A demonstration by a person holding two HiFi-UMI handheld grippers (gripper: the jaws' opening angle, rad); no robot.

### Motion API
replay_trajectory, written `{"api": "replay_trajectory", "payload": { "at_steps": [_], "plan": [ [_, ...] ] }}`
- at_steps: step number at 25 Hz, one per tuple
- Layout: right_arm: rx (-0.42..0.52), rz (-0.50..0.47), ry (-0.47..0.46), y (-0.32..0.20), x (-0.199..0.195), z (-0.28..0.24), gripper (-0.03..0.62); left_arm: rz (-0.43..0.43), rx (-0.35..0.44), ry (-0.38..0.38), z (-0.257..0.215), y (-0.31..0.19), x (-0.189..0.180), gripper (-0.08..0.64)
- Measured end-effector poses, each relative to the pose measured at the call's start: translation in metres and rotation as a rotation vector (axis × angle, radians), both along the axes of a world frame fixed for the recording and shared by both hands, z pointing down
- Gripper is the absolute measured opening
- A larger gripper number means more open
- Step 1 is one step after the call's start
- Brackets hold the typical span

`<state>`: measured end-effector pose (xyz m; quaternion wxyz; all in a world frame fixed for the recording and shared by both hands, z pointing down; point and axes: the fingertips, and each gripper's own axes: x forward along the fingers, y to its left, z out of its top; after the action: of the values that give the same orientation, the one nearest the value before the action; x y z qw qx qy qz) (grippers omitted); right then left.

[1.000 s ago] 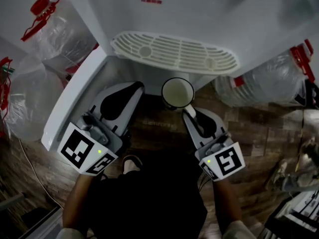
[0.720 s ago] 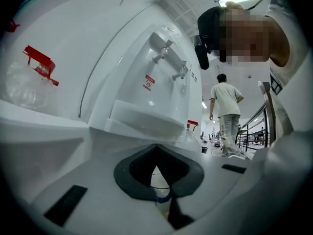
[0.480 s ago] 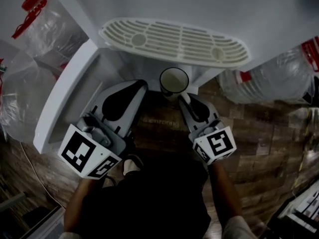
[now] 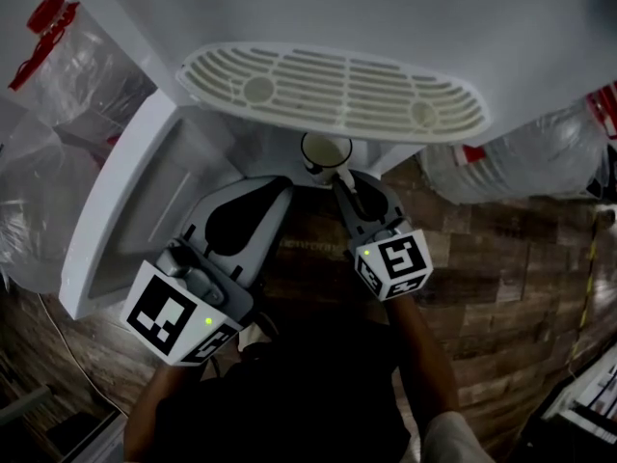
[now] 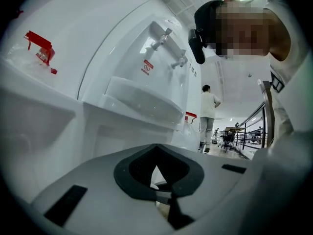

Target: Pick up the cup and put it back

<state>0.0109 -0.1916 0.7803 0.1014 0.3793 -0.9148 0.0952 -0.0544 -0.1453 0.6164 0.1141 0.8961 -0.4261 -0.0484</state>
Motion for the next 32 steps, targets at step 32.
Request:
{"api": "replay_trajectory", "payload": {
  "at_steps": [32],
  "plan": [
    [0.024, 0.137, 0.072, -0.063, -0.021, 0.055, 0.073, -0.007, -0.038, 0.053, 0.015, -0.003, -0.008, 0.008]
  ]
}}
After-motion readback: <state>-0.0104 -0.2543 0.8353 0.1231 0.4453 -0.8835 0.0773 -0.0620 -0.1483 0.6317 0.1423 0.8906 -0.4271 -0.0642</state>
